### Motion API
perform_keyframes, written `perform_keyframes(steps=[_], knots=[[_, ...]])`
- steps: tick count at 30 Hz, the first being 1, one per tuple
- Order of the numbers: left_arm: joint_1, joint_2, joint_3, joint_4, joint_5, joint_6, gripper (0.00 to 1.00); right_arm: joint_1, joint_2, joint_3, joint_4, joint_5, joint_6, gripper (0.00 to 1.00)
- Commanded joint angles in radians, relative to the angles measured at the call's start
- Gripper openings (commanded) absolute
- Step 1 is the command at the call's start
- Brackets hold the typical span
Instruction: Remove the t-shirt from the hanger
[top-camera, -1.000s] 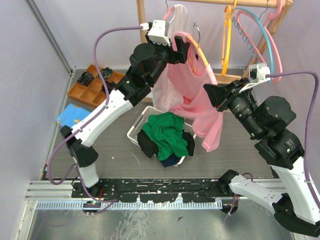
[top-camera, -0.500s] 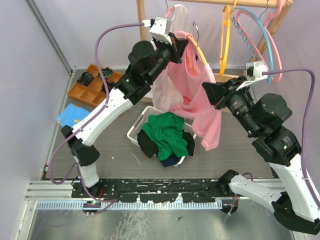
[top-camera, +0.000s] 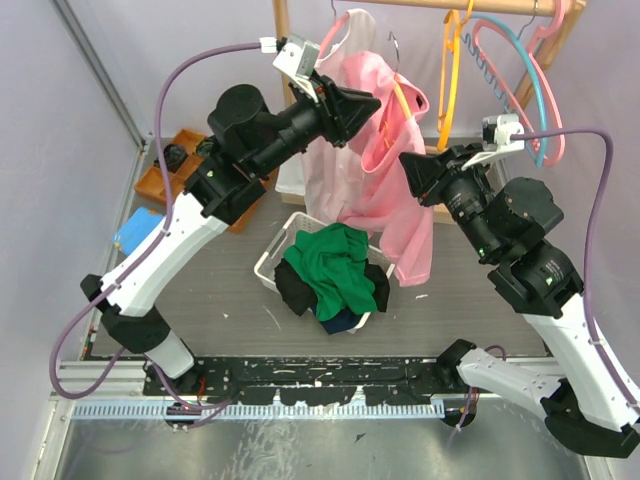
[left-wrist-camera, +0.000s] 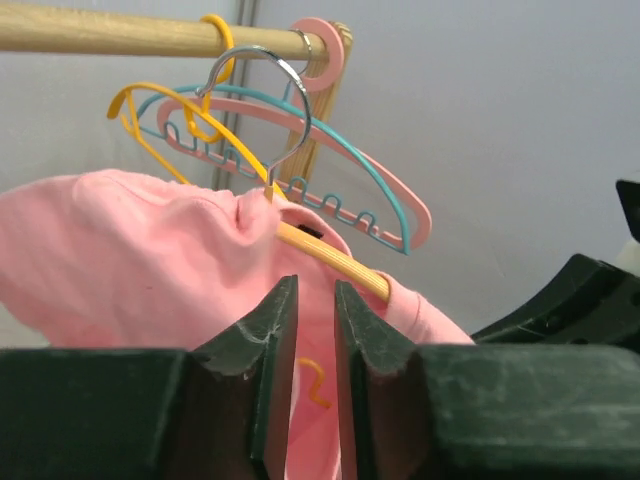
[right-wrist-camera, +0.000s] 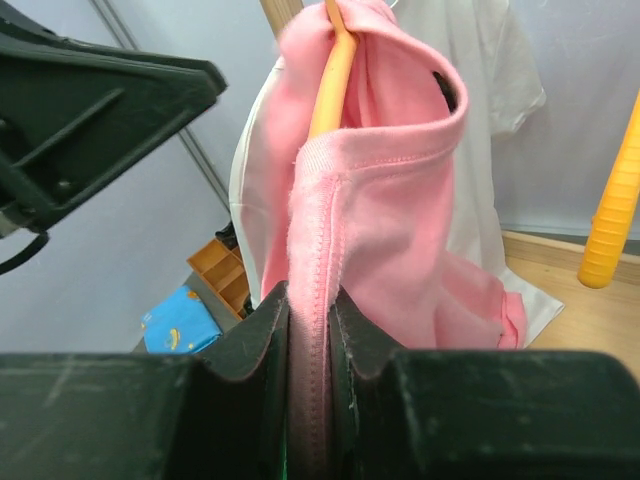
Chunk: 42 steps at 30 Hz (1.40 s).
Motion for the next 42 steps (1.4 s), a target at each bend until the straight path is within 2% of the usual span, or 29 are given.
perform_keyframes(steps=[1, 2, 7, 11, 16, 24, 30, 35, 38, 42], knots=[[-0.001, -0.042, -0.025, -0.029, 0.033, 0.000, 0.56, -0.004, -0.016, 0.016, 0.140, 0.034, -0.002, 0.01], [-0.001, -0.040, -0.019, -0.037, 0.021, 0.007, 0.68, -0.004, -0.018, 0.016, 0.137, 0.033, -0.001, 0.01], [0.003, 0.002, 0.045, -0.034, -0.020, 0.051, 0.83, -0.004, -0.026, 0.010, 0.125, 0.007, -0.001, 0.01], [0.008, 0.059, 0.101, 0.026, -0.032, 0.081, 0.86, -0.004, -0.026, 0.007, 0.109, -0.042, -0.001, 0.01], [0.010, 0.120, 0.120, 0.131, -0.033, 0.136, 0.83, -0.004, -0.033, 0.008, 0.105, -0.072, -0.002, 0.01], [0.009, 0.164, 0.146, 0.168, -0.033, 0.152, 0.64, -0.004, -0.046, 0.004, 0.102, -0.084, -0.003, 0.01], [0.008, 0.157, 0.125, 0.192, -0.030, 0.152, 0.40, -0.004, -0.056, -0.009, 0.107, -0.098, 0.005, 0.00], [0.008, 0.155, 0.118, 0.191, 0.008, 0.153, 0.32, -0.004, -0.057, -0.010, 0.107, -0.107, 0.006, 0.01], [0.010, 0.155, 0.119, 0.185, 0.019, 0.149, 0.24, -0.004, -0.057, -0.008, 0.104, -0.107, 0.006, 0.01], [0.009, 0.152, 0.123, 0.171, 0.011, 0.149, 0.04, -0.004, -0.062, -0.009, 0.096, -0.107, 0.008, 0.01]])
